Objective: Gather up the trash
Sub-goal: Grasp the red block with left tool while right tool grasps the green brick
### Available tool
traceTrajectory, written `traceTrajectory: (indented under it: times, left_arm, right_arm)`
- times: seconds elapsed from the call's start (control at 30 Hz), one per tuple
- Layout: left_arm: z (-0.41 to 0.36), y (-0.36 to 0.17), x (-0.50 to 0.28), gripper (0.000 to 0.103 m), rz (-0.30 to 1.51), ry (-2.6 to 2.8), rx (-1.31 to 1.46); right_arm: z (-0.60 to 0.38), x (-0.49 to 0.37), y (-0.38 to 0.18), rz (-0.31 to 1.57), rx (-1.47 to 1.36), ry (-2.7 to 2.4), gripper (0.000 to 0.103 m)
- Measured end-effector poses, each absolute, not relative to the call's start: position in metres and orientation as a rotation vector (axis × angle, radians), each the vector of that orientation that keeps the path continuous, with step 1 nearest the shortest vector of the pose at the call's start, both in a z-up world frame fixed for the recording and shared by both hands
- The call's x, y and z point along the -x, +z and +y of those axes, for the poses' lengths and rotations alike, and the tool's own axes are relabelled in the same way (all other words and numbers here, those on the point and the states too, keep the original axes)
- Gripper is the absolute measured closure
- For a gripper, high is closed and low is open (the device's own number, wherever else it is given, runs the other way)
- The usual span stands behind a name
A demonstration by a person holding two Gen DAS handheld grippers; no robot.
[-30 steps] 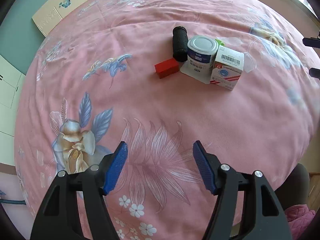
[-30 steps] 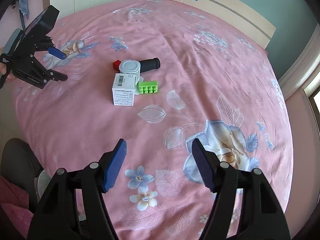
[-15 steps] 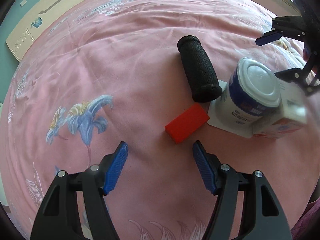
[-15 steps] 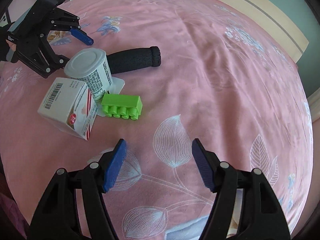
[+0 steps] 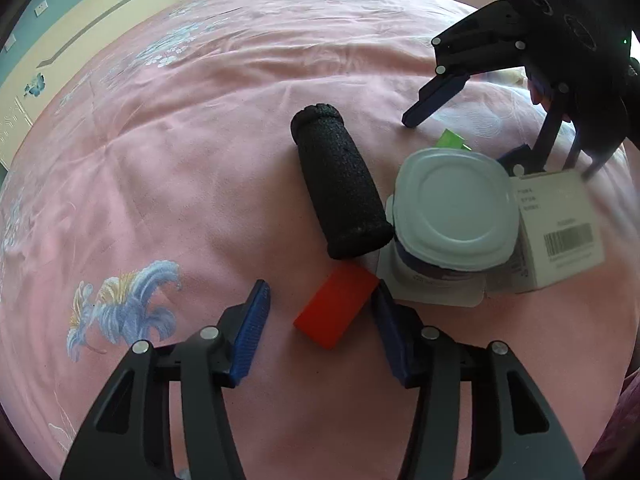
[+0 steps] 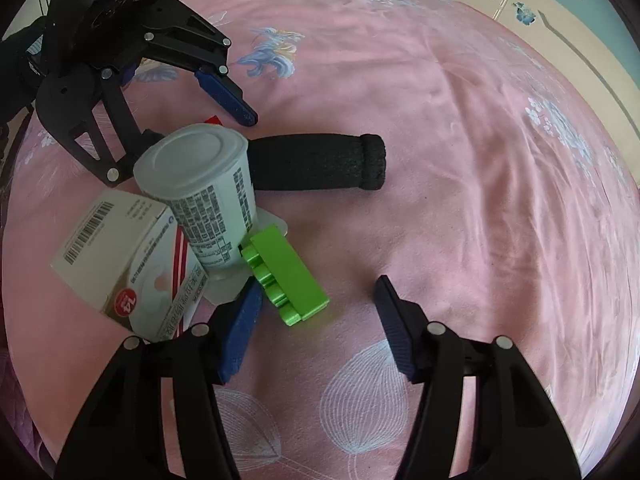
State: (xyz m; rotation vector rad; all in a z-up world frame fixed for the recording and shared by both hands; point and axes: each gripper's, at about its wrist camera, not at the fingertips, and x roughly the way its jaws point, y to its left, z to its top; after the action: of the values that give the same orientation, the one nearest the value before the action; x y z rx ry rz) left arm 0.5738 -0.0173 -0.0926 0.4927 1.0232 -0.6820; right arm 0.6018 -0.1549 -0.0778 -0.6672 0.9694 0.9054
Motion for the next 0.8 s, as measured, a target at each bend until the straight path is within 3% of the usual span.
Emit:
traceTrajectory:
  times: [0.13, 0.3, 0.8]
  left_arm:
    - [-0.022, -0.093, -0.571, 0.065, 1.029, -0.708, -0.475]
    - [-0.019, -0.092, -0.572, 0.065, 1.035, -0.69, -0.433]
    - [-0.006, -0.071, -0.552, 0.065, 1.03, -0.55, -0.363]
  right_arm:
    - [-0.145, -0.605, -0.079, 0.972, 0.695, 0.934, 0.06]
    - [-0.146, -0.602, -0.078, 0.983, 0.656, 0.959, 0.082]
    - [-0.186, -0.579, -0.055, 0.942, 0.563, 0.771, 0.082]
